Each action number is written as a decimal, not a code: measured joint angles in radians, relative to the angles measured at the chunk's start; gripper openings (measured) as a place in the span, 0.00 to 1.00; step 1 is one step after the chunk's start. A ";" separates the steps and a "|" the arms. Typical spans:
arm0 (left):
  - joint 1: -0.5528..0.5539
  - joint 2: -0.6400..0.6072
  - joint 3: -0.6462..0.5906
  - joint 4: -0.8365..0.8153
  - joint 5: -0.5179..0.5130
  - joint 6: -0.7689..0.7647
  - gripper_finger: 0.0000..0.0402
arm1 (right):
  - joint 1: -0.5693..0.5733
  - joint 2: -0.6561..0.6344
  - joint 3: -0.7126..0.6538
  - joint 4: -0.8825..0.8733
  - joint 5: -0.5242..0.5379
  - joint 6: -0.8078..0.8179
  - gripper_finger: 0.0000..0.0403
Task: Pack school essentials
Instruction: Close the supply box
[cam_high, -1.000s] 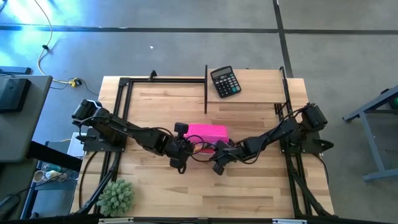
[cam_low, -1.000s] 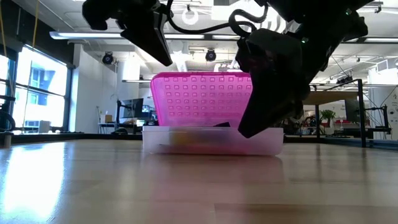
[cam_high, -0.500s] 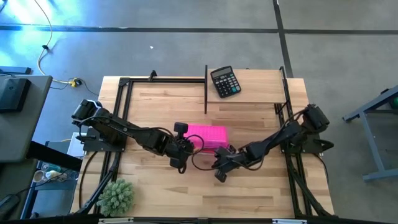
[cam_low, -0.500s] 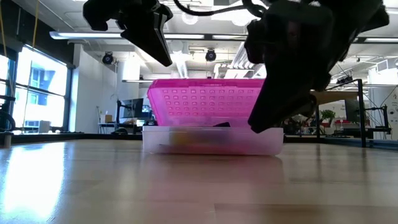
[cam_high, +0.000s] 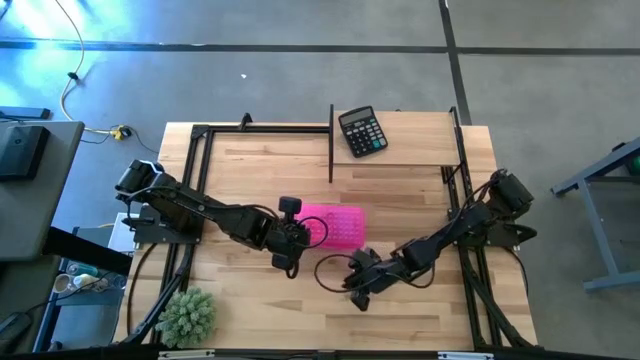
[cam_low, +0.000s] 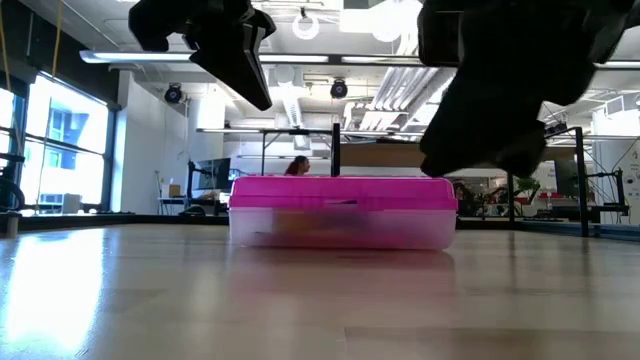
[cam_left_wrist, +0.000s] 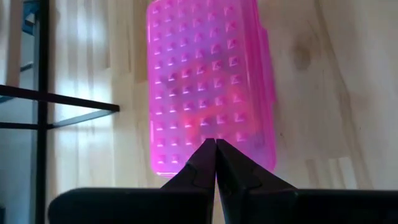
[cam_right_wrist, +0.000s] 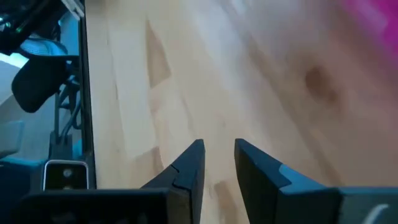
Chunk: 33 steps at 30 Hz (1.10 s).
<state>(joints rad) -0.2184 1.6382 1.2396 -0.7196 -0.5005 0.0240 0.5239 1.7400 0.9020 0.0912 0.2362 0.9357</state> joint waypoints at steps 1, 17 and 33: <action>0.000 0.000 0.000 -0.001 0.008 -0.009 0.00 | -0.006 -0.004 0.000 0.001 0.000 -0.014 0.20; 0.076 0.001 -0.052 0.149 0.110 0.006 0.00 | -0.224 -0.162 0.001 -0.170 0.086 -0.290 0.20; 0.142 0.120 -0.051 0.168 0.210 0.007 0.00 | -0.270 -0.156 0.001 -0.311 0.067 -0.285 0.20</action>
<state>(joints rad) -0.0761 1.7582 1.1885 -0.5519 -0.2905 0.0315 0.2542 1.5838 0.9028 -0.2202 0.3037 0.6507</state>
